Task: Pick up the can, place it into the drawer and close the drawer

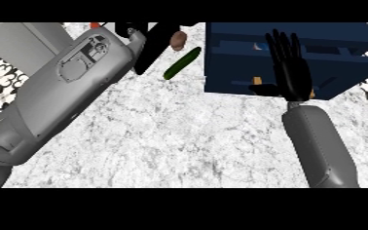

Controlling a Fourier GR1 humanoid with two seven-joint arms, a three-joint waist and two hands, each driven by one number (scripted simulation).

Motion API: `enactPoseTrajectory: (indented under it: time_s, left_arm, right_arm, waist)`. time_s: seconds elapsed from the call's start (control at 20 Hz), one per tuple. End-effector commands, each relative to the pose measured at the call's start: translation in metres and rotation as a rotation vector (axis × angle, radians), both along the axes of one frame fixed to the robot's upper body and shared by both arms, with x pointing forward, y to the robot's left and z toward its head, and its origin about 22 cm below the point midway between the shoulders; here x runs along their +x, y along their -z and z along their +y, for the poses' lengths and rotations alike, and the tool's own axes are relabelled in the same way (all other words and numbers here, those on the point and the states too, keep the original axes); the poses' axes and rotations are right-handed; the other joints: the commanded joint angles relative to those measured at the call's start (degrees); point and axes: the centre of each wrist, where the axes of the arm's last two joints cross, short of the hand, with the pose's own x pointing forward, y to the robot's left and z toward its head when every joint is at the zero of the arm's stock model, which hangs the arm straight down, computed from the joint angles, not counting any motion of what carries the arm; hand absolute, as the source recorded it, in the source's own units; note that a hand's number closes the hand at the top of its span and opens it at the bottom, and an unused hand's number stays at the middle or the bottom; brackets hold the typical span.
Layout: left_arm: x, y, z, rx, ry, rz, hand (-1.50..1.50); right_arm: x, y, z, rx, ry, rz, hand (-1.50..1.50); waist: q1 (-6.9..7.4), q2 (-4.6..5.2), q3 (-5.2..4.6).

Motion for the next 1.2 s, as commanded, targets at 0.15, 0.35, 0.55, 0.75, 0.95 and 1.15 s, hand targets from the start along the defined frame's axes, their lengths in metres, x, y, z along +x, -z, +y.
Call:
enactPoseTrajectory:
  time_s: [0.15, 0.35, 0.55, 0.75, 0.95, 1.15]
  left_arm:
    - [-0.011, 0.015, 0.026, 0.027, -0.019, 0.013, -1.50]
    - [-0.020, 0.024, 0.046, 0.009, -0.009, 0.032, -1.50]
    - [-0.024, 0.018, 0.055, 0.011, -0.005, 0.026, -1.50]
    - [-0.034, 0.033, 0.050, 0.024, -0.008, 0.025, -1.50]
    - [-0.038, 0.040, 0.048, 0.030, 0.012, 0.016, -1.50]
    - [-0.041, 0.033, 0.064, 0.021, 0.025, 0.029, -1.50]
  right_arm:
    - [0.020, 0.021, 0.023, 0.028, 0.035, 0.006, -1.50]
    - [0.049, -0.011, 0.022, 0.022, 0.070, -0.006, -1.50]
    - [0.056, -0.011, 0.031, 0.017, 0.068, -0.037, -1.50]
    - [0.071, -0.035, 0.033, 0.025, 0.076, -0.058, -1.50]
    - [0.081, -0.056, 0.035, 0.038, 0.090, -0.048, -1.50]
    - [0.083, -0.058, 0.024, 0.041, 0.099, -0.055, -1.50]
  waist:
    - [0.34, 1.55, 1.16]
    - [0.83, 1.69, 1.12]
    - [0.90, 1.91, 1.16]
    - [1.34, 2.09, 1.17]
    - [1.72, 2.41, 1.16]
    - [2.10, 2.57, 1.21]
